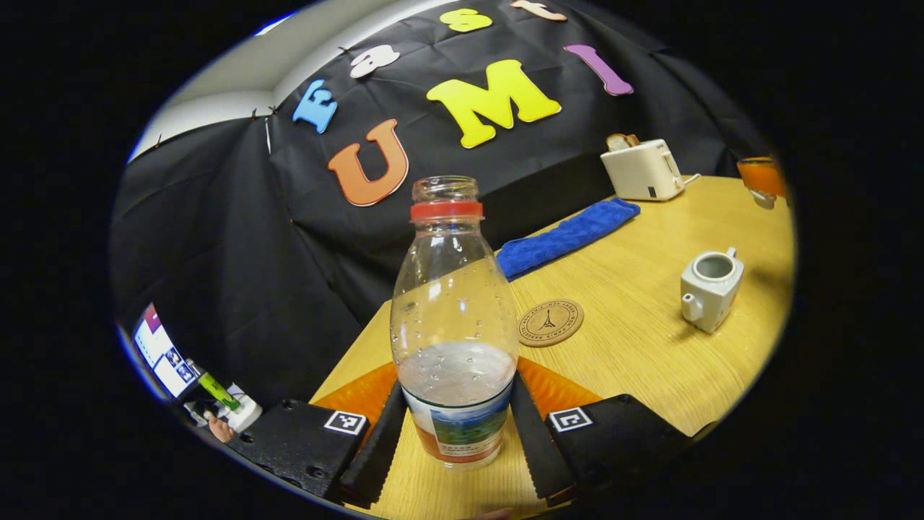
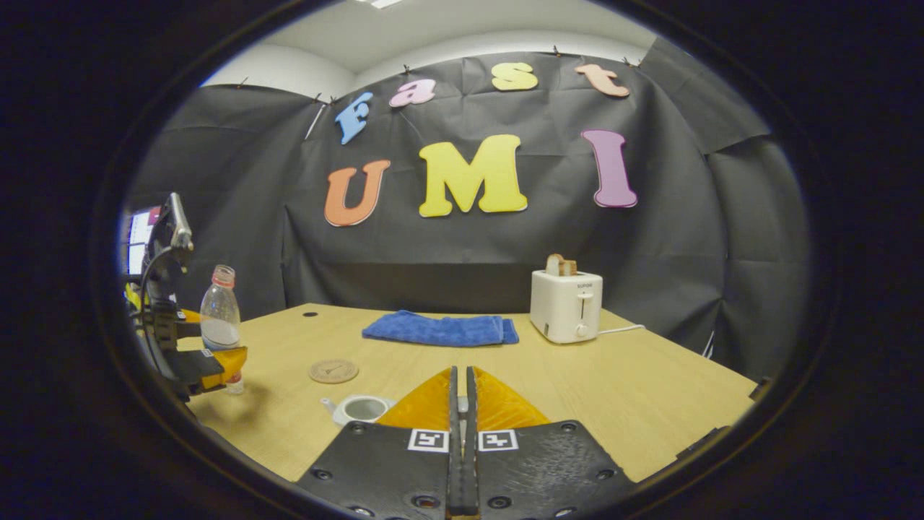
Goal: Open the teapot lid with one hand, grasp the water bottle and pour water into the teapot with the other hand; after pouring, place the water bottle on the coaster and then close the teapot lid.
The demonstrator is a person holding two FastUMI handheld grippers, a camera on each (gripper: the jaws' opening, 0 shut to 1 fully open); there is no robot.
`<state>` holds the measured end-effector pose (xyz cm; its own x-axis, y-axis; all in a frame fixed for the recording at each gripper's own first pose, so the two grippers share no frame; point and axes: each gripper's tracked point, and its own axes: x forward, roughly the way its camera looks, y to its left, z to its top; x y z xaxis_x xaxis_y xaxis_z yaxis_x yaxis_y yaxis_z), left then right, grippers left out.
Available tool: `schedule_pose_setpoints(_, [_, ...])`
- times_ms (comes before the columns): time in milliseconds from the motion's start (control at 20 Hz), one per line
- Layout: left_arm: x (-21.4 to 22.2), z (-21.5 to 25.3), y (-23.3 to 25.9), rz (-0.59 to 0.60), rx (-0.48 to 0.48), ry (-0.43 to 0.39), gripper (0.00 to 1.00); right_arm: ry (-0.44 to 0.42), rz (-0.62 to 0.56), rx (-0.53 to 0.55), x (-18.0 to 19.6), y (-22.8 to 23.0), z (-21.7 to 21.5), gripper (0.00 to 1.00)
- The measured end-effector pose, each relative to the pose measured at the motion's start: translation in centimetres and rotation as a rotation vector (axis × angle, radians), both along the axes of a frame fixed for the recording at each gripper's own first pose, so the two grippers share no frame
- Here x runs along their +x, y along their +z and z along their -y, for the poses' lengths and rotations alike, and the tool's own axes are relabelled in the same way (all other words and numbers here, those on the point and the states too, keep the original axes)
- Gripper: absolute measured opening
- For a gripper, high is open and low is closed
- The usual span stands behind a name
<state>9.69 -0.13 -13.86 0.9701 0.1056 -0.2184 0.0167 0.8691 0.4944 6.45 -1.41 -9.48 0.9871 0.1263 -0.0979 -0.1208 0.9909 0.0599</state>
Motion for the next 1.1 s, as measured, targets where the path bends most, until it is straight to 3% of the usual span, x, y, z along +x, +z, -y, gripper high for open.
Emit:
schedule_pose_setpoints(450, [-0.4,1.2,1.2,-0.040,0.338,-0.025,0.76,-0.050,0.061,-0.039,-0.1,1.7,1.8,0.00])
schedule_pose_setpoints(850, [0.4,2.3,2.5,-0.057,0.644,-0.047,0.75,-0.084,0.035,-0.051,0.2,1.4,3.1,0.01])
schedule_pose_setpoints(1100, [0.5,3.2,2.3,-0.079,0.774,-0.070,0.75,-0.090,0.046,-0.061,0.2,1.6,3.3,0.00])
